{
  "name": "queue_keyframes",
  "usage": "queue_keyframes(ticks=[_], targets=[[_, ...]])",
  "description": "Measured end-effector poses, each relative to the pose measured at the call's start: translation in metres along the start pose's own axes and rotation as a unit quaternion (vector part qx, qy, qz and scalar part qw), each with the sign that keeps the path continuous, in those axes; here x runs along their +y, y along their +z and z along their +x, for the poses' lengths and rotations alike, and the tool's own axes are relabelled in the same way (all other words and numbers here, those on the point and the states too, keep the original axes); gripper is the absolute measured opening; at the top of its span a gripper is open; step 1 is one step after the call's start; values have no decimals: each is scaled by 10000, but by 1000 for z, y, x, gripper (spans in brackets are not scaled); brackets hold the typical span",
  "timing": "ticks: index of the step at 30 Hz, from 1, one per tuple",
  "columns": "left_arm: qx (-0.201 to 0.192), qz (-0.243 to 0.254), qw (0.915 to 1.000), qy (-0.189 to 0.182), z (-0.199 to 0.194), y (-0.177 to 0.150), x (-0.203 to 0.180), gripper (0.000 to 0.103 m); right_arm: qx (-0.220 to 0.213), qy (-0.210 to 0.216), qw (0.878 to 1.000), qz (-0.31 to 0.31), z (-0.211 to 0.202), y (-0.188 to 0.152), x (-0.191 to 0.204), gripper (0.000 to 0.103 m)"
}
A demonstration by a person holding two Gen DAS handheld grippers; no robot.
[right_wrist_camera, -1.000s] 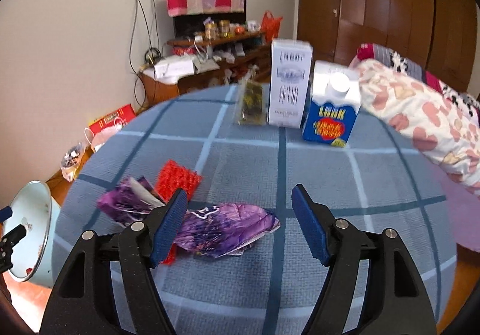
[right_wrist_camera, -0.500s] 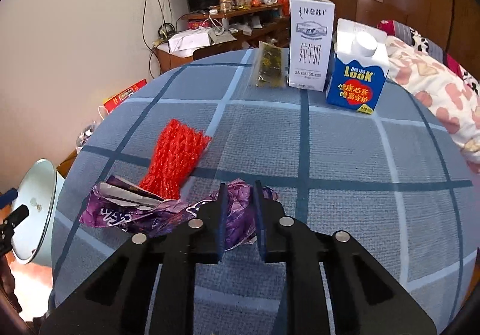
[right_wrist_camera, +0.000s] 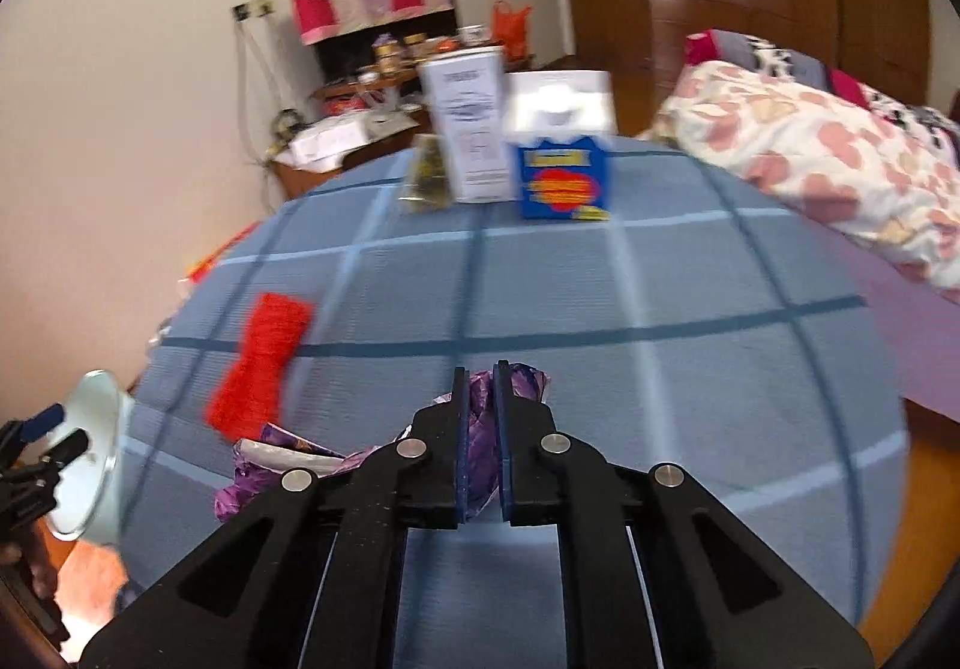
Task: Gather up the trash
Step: 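Grasp the purple wrapper with the right gripper while the left grasps the red mesh net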
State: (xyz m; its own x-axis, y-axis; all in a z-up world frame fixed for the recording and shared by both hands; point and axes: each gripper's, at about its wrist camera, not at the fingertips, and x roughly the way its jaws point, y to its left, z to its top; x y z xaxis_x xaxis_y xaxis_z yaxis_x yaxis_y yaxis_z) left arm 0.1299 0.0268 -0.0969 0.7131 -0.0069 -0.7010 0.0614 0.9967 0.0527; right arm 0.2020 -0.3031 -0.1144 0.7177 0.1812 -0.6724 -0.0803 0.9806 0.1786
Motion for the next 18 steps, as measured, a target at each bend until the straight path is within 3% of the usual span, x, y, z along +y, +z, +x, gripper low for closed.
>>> queue_keyframes(ticks=[2,3,4,5,11,18], targets=[[8,39,10000,-23,1,1,-7,73,142,-53,9998,124,-1,-6,-19,12],[14,66,10000,-27,2,1,-10,73,136,-65,9997,184,-3,-11,-27,29],[25,86,10000,-16,3,0,-11,73,122,-3,9996,236,-6,-15,-34,55],[41,97,9999,-7,5,-1,-12,73,95,37,9996,275,-8,-18,-39,60],[144,141,9998,38,10,-4,-16,73,-47,249,9993,266,-17,-24,-47,62],[109,93,9999,47,6,-5,-11,73,154,348,9993,5,-9,-22,-13,65]])
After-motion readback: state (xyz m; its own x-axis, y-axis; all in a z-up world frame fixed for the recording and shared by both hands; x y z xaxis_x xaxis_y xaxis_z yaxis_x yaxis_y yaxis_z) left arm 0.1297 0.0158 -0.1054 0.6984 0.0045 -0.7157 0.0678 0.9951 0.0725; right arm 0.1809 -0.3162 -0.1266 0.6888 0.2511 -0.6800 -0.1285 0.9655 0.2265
